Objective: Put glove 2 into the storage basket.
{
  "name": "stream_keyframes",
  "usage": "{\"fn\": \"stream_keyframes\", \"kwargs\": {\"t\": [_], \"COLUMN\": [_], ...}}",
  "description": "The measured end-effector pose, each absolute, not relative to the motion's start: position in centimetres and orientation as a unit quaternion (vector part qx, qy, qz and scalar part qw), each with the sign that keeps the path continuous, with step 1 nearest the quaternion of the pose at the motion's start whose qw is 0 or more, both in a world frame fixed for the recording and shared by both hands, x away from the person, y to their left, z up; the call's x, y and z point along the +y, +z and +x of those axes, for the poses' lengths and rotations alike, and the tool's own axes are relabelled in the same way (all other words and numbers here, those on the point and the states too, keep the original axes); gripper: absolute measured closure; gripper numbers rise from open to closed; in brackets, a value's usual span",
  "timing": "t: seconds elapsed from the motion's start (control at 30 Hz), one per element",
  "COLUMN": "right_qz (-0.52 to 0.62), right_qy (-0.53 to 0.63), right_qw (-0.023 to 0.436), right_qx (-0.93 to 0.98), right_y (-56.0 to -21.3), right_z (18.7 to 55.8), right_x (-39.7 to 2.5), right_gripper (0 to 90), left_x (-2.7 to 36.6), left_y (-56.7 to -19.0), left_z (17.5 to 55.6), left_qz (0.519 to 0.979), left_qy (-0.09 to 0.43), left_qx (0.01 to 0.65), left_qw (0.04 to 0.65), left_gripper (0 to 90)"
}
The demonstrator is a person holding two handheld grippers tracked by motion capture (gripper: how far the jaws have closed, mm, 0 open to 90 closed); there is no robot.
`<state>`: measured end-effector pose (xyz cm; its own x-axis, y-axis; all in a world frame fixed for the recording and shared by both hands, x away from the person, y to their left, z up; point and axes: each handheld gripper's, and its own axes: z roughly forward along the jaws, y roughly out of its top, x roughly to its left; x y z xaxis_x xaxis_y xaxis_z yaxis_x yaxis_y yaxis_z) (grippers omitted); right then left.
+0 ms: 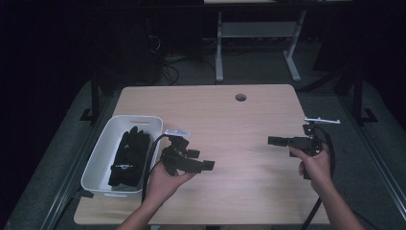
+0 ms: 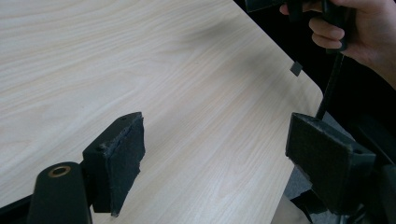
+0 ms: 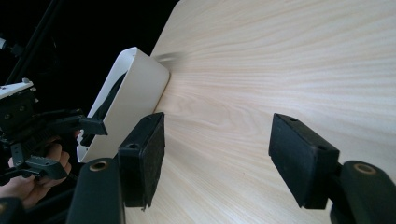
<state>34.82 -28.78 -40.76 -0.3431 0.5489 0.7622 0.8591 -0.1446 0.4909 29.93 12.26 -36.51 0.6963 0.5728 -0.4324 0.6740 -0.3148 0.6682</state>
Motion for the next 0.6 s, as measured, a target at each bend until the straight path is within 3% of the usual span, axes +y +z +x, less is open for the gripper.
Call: {"fn": "stream_keyframes", "kwargs": {"t": [0.6], "right_qz": [-0.567], "right_qy": [-0.505], "right_qw": [0.148], "right_qx": [-0.633], "right_y": [-42.9], "right_z": [33.1], "right_x": [-30.9], "right_gripper": [35.5], "left_x": [11.0], "left_y": [-37.9], "left_z": [29.5], "left_qz": [0.815], "left_qy": [-0.062], "left_qx": [0.377], "left_qw": [0.436], "left_gripper": [19.6]}}
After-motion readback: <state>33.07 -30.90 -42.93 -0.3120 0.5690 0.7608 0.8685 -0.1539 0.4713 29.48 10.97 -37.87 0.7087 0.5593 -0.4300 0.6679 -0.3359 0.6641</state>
